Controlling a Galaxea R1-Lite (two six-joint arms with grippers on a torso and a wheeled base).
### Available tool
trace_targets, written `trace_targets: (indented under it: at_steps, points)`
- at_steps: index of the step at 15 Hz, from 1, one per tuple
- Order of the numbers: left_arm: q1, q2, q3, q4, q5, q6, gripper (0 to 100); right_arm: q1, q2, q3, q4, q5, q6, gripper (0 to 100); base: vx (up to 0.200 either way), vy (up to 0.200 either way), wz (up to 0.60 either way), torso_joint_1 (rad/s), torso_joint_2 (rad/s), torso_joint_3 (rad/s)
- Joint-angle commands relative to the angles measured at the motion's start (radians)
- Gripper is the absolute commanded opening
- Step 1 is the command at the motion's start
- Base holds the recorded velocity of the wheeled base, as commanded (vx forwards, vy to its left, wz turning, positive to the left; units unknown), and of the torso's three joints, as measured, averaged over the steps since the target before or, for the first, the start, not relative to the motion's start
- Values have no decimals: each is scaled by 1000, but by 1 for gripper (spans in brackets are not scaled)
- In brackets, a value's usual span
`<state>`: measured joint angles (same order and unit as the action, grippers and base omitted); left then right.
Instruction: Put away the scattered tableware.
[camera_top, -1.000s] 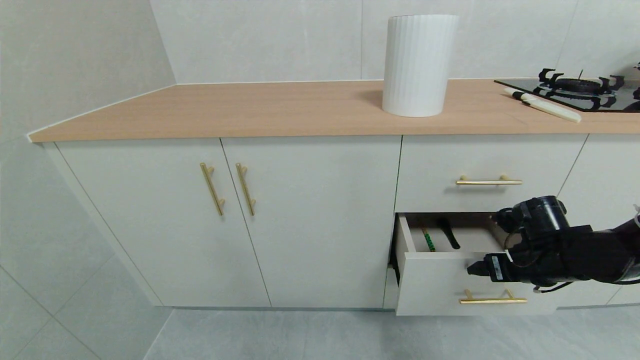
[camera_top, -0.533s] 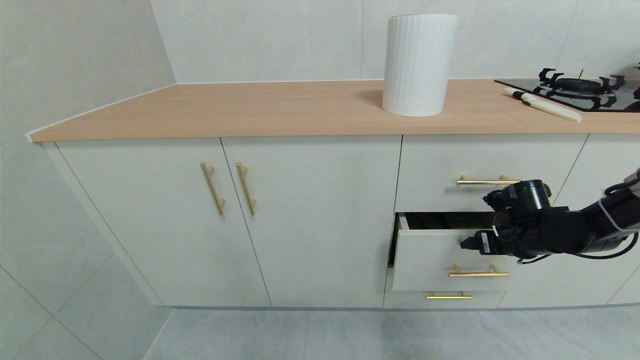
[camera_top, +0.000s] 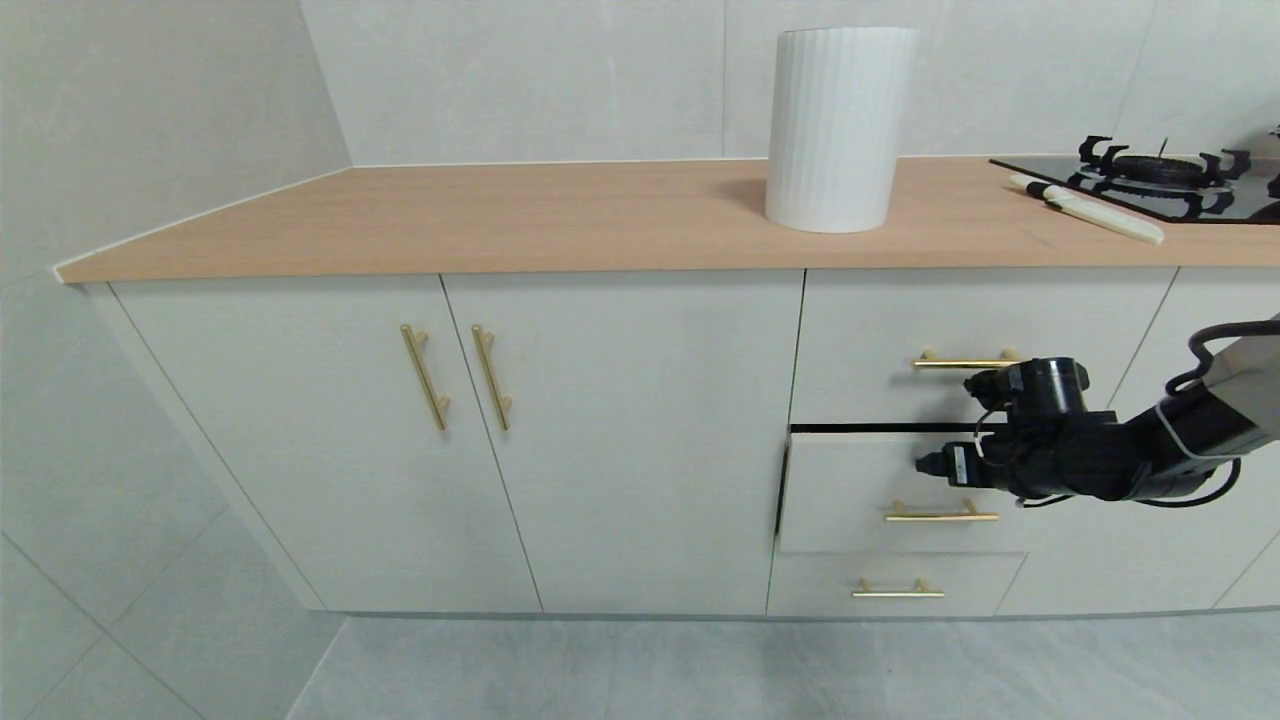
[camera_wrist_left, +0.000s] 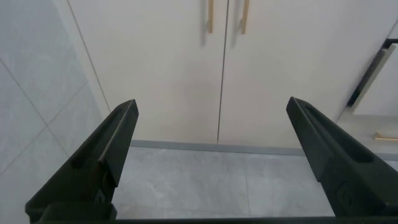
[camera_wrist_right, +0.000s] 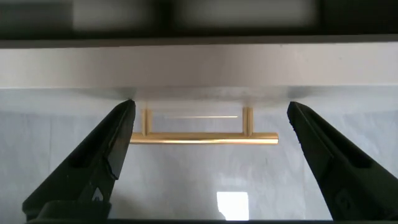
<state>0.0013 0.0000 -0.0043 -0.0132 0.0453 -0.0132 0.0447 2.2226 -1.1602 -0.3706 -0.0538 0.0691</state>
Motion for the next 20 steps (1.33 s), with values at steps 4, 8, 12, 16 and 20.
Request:
trace_targets:
  at_steps: [4,8,12,16,20]
  points:
    - [0,0,0,-1,1,-1,100,4,54,24,-163,-4,41,100,0,0,0,0,0,0]
    - [0,0,0,-1,1,1,100,6,68,34,-261,-8,66,100,0,0,0,0,0,0]
    - [0,0,0,-1,-1,1,100,6,65,34,-286,-9,92,100,0,0,0,0,0,0]
    - [0,0,0,-1,1,-1,100,7,-77,125,-287,-9,92,100,0,0,0,0,0,0]
    - [0,0,0,-1,1,-1,100,7,-480,456,-409,-31,83,100,0,0,0,0,0,0]
